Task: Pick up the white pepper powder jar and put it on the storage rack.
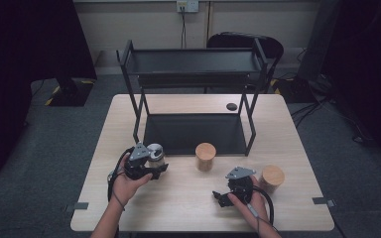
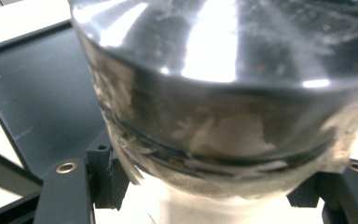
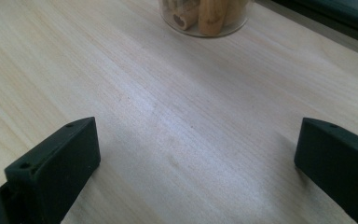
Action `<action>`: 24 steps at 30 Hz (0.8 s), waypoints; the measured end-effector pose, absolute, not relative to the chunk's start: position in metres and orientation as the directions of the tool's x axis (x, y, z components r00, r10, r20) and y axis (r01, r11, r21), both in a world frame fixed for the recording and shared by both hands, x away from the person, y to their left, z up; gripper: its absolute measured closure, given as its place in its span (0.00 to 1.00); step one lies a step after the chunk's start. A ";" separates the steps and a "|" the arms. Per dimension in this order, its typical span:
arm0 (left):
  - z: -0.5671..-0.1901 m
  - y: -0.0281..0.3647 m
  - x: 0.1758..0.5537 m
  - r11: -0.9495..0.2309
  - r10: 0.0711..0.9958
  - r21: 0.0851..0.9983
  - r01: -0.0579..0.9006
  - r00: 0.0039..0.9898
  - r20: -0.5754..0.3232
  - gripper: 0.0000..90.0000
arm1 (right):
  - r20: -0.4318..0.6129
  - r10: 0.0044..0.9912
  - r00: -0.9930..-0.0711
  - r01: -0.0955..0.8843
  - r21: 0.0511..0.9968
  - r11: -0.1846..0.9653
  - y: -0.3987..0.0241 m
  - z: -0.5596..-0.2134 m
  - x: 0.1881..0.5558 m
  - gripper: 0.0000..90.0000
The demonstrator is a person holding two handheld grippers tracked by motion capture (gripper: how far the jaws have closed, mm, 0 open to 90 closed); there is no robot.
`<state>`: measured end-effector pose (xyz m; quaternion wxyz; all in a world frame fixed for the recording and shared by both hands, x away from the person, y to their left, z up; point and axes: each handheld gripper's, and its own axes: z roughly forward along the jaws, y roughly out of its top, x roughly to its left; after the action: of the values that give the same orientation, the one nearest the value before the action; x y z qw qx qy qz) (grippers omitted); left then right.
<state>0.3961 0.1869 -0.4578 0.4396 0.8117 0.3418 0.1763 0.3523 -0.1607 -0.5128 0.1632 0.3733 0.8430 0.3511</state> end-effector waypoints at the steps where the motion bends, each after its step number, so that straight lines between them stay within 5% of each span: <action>1: -0.457 0.186 0.398 -0.381 0.711 0.833 0.400 0.704 -0.013 0.34 | -0.014 0.744 -0.668 0.514 0.714 0.476 -0.161 -0.513 0.352 0.00; 24: -0.446 0.171 0.431 -0.380 0.716 0.837 0.394 0.698 -0.004 0.34 | -0.014 0.744 -0.668 0.514 0.714 0.476 -0.161 -0.513 0.352 0.00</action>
<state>0.4309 0.1707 -0.4460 0.4391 0.8102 0.3424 0.1831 0.3524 -0.1608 -0.5128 0.1634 0.3729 0.8433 0.3508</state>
